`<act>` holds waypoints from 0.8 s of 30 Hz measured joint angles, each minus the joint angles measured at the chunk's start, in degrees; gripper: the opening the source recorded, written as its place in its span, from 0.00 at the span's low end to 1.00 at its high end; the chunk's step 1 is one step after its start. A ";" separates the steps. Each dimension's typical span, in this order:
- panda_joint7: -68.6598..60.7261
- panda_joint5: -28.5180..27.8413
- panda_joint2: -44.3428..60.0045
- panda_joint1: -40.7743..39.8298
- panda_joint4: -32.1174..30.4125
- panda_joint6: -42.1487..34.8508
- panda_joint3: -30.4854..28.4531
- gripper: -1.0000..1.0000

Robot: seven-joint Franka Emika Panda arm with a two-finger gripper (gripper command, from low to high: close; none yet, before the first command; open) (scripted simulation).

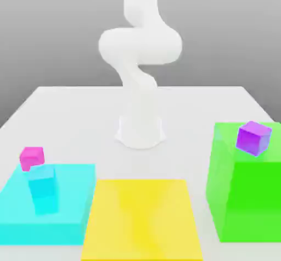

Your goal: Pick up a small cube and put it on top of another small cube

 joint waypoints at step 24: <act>-58.50 -14.62 37.00 34.24 -20.41 28.61 16.59 0.50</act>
